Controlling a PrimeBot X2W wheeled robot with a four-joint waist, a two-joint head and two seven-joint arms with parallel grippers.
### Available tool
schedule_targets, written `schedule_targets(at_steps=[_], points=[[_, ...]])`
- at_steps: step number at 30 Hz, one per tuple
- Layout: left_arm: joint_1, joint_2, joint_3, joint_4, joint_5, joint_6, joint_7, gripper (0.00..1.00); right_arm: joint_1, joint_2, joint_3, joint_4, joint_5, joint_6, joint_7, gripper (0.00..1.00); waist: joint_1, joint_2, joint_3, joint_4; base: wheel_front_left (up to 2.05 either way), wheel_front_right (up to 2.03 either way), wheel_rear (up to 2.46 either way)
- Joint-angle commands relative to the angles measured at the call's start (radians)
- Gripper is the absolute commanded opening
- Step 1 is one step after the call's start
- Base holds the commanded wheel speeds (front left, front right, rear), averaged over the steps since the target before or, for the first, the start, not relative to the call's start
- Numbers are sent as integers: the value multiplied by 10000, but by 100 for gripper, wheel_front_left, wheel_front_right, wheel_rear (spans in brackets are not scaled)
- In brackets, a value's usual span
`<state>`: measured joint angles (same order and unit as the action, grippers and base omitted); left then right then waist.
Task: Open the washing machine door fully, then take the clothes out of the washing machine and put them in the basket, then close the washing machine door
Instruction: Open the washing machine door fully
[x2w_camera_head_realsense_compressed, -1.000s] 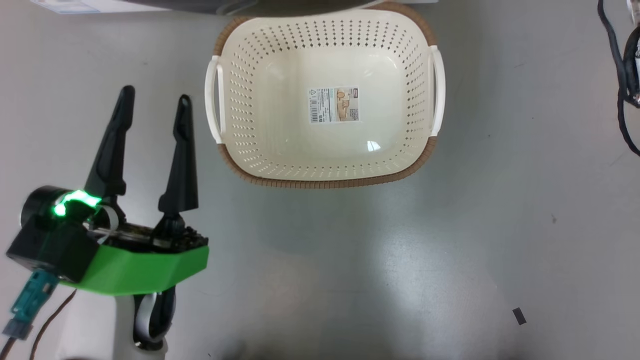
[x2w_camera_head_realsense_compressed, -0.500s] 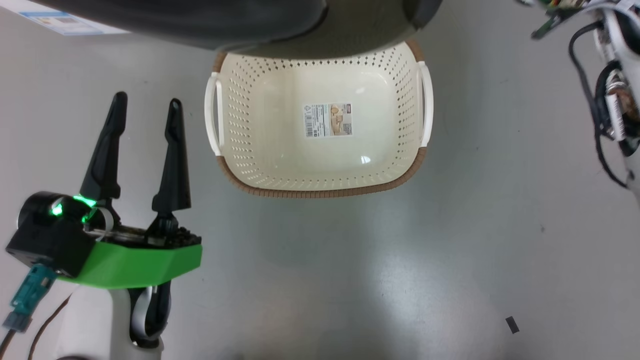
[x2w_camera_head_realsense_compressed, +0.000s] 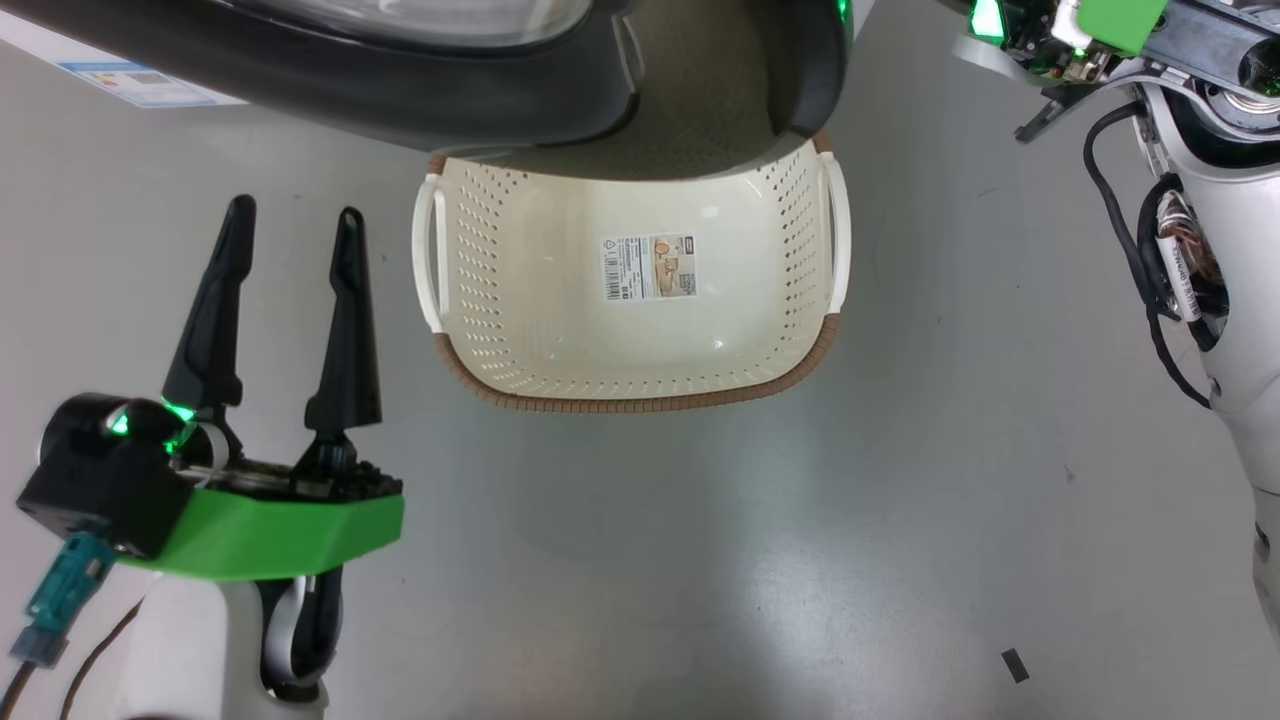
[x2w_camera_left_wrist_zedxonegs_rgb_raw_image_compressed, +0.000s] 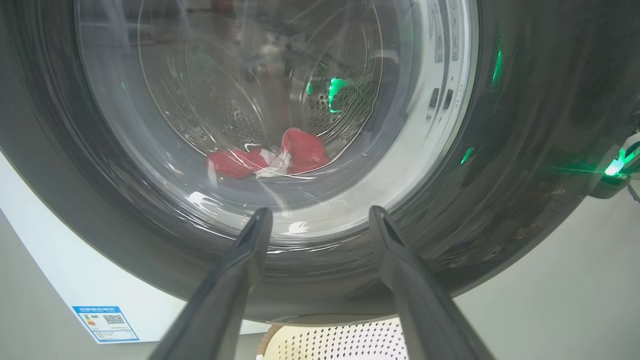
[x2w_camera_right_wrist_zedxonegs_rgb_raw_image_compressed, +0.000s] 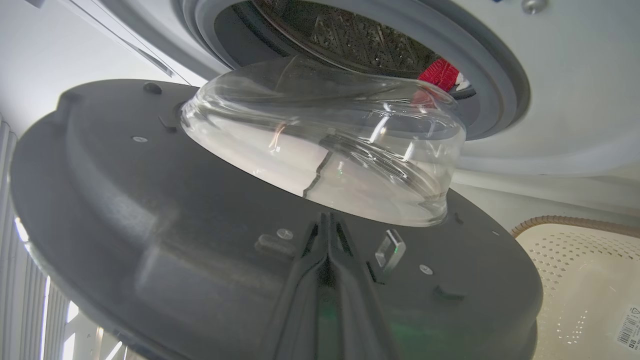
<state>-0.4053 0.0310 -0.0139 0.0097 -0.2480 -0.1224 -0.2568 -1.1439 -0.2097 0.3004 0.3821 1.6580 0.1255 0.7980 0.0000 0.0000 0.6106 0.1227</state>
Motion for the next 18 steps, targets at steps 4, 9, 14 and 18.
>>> schedule_targets(at_steps=[4, 9, 14, 18], points=[[279, 192, 351, -190, -66, 97, -49, 100, 449, 190, -148, -554, -983, 52, -1093, 100, 0, 0, 12, -42, 0, 0, 0], [318, 192, 422, -136, -71, 108, -49, 100, 795, 8, -106, -965, -2072, 52, -2741, 100, 0, 0, -95, -142, 0, 0, 0], [382, 192, 515, -100, -50, 103, -49, 100, 1213, -413, 360, -1300, -2935, 52, -4059, 100, 0, 0, -192, -256, 0, 0, 0], [468, 192, 596, -53, -18, 93, -49, 100, 1624, -1040, 1130, -1669, -3819, 52, -5586, 100, 0, 0, -304, -360, 0, 0, 0]])
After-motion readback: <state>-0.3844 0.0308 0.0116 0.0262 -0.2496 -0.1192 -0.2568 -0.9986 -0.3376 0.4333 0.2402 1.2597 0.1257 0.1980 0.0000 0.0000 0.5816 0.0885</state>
